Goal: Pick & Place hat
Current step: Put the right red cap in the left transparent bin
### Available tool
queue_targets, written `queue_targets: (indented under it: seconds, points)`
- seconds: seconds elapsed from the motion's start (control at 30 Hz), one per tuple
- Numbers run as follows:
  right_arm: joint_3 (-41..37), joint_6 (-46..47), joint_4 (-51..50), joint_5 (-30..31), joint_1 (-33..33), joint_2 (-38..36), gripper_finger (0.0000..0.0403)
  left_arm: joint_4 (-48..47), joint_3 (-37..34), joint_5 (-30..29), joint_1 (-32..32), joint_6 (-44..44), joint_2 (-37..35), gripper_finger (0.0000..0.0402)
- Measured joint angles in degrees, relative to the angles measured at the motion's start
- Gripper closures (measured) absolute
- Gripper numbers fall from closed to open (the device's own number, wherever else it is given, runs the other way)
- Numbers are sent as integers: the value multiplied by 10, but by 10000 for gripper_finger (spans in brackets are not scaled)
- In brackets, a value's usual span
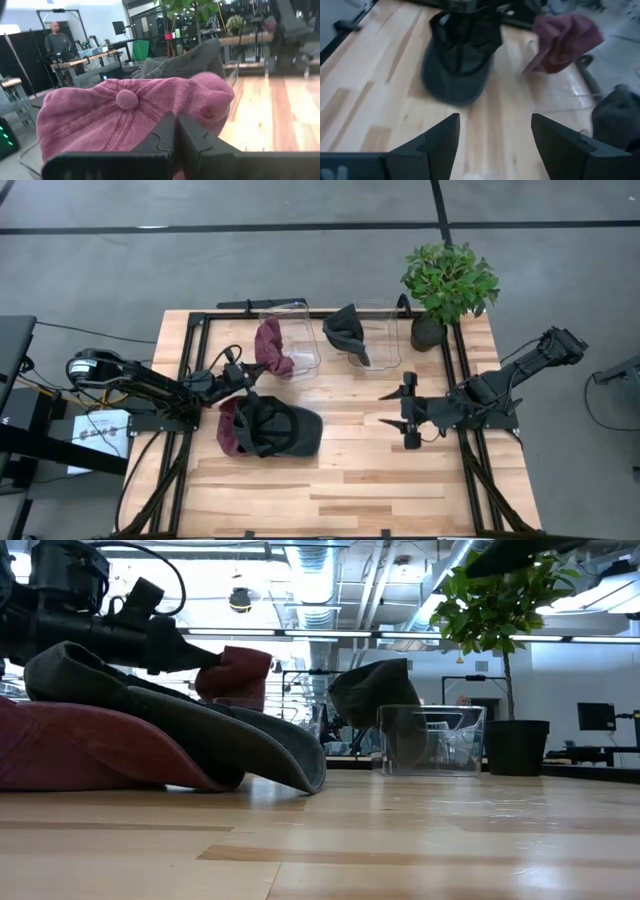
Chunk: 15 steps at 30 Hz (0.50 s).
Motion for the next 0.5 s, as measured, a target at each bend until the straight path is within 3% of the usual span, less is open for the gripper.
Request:
queue_targets:
  seconds: [0.3,0.5]
  points:
    - [0,-22,10,-15,-82,0,163,-20,54,-1,0,10,-2,394]
    - [0,-22,11,-63,-124,0,163,-77,120,13,45,17,-2,394]
